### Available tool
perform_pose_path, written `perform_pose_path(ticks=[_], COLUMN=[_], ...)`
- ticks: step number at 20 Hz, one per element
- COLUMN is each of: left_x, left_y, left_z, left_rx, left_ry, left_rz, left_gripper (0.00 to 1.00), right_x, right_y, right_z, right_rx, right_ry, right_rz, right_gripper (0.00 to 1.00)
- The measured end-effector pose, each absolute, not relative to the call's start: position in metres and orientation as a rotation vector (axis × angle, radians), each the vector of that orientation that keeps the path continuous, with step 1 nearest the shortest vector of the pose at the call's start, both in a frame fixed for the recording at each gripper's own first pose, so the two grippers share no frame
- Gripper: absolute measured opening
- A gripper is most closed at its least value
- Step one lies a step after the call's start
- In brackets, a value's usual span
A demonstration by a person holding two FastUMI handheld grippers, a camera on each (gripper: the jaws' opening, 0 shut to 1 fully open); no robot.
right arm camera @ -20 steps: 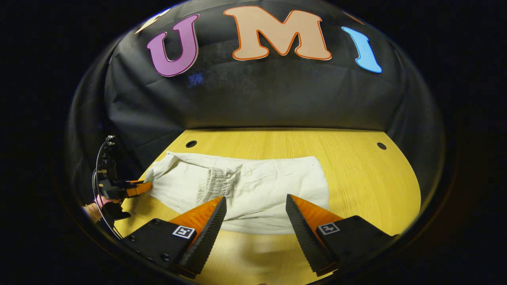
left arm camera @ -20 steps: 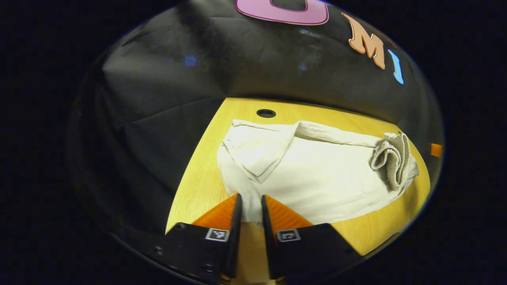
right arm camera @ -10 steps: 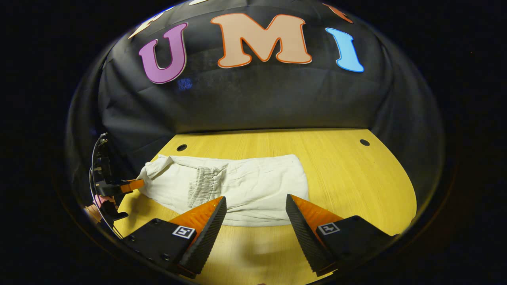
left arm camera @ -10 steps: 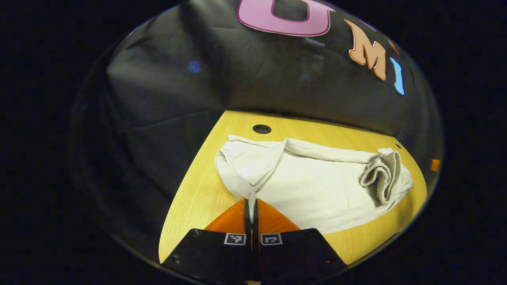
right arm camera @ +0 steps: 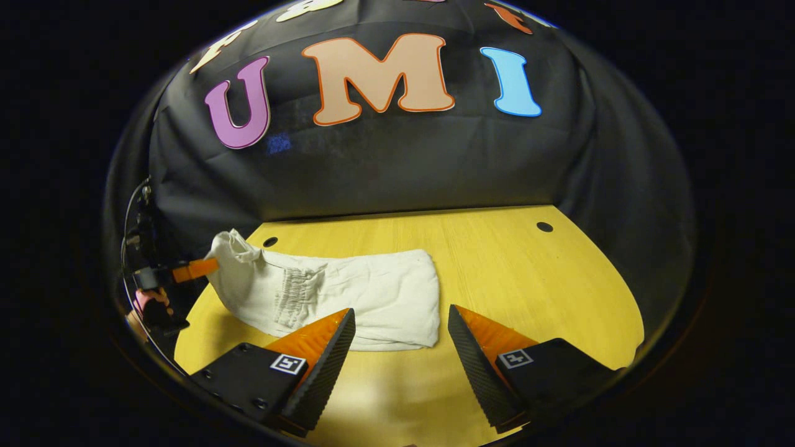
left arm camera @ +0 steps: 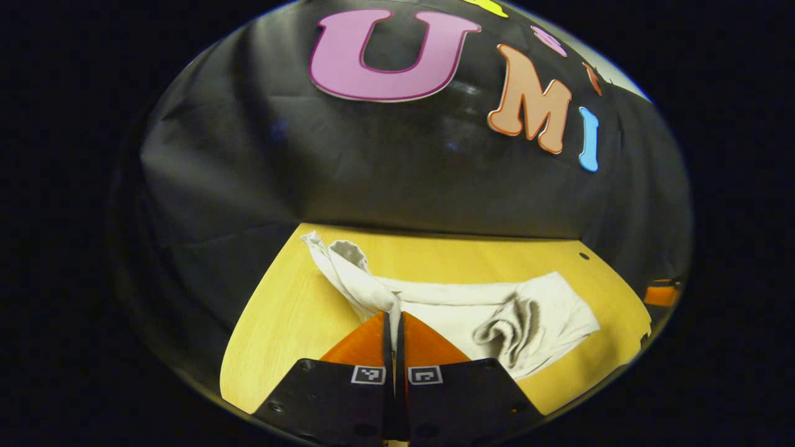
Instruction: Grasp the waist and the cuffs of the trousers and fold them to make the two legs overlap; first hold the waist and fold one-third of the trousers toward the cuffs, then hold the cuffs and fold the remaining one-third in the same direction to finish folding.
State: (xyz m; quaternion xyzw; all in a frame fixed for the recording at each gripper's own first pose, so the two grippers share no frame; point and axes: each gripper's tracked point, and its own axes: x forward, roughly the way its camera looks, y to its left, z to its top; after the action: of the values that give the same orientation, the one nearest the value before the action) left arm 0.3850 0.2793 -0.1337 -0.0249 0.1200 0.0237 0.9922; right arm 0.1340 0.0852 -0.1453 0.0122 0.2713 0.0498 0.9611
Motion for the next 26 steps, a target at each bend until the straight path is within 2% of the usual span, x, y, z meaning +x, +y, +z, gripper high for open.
perform_pose_path(ticks=[6,7,8,9,10,11,12,16,17,18,23,24,25,26], left_x=[0.401,0.403,0.405,0.409,0.412,0.415,0.417,0.419,0.418,0.419,0.413,0.413,0.413,0.413], left_y=[0.18,0.16,0.141,0.121,0.102,0.085,0.069,0.015,0.005,-0.005,-0.042,-0.046,-0.055,-0.059], left_z=[-0.068,-0.059,-0.053,-0.049,-0.047,-0.045,-0.046,-0.057,-0.065,-0.074,-0.144,-0.158,-0.172,-0.182], left_rx=[0.009,0.02,0.031,0.044,0.055,0.066,0.075,0.113,0.124,0.139,0.201,0.212,0.225,0.242], left_ry=[0.149,0.136,0.129,0.127,0.129,0.133,0.139,0.169,0.179,0.194,0.315,0.342,0.36,0.378], left_rz=[-0.033,-0.054,-0.079,-0.107,-0.128,-0.147,-0.163,-0.204,-0.212,-0.217,-0.258,-0.265,-0.274,-0.279], left_gripper=[0.0,0.0,0.0,0.0,0.0,0.0,0.0,0.0,0.0,0.0,0.0,0.0,0.0,0.01], right_x=[0.129,0.128,0.128,0.127,0.125,0.126,0.127,0.127,0.126,0.125,0.122,0.121,0.12,0.119], right_y=[0.033,0.026,0.018,0.01,0.001,-0.005,-0.012,-0.036,-0.04,-0.046,-0.059,-0.061,-0.063,-0.064], right_z=[-0.136,-0.135,-0.134,-0.133,-0.132,-0.133,-0.132,-0.132,-0.132,-0.132,-0.132,-0.132,-0.133,-0.132], right_rx=[-0.005,-0.007,-0.007,-0.007,-0.005,-0.001,0.003,0.021,0.026,0.029,0.039,0.04,0.041,0.044], right_ry=[0.541,0.538,0.537,0.537,0.538,0.537,0.534,0.525,0.525,0.525,0.525,0.526,0.526,0.527], right_rz=[0.135,0.139,0.144,0.148,0.149,0.153,0.156,0.157,0.157,0.157,0.155,0.153,0.152,0.15], right_gripper=[0.97,0.92,0.96,0.96,0.92,0.92,0.96,0.96,0.92,0.96,0.96,0.92,0.96,0.97])
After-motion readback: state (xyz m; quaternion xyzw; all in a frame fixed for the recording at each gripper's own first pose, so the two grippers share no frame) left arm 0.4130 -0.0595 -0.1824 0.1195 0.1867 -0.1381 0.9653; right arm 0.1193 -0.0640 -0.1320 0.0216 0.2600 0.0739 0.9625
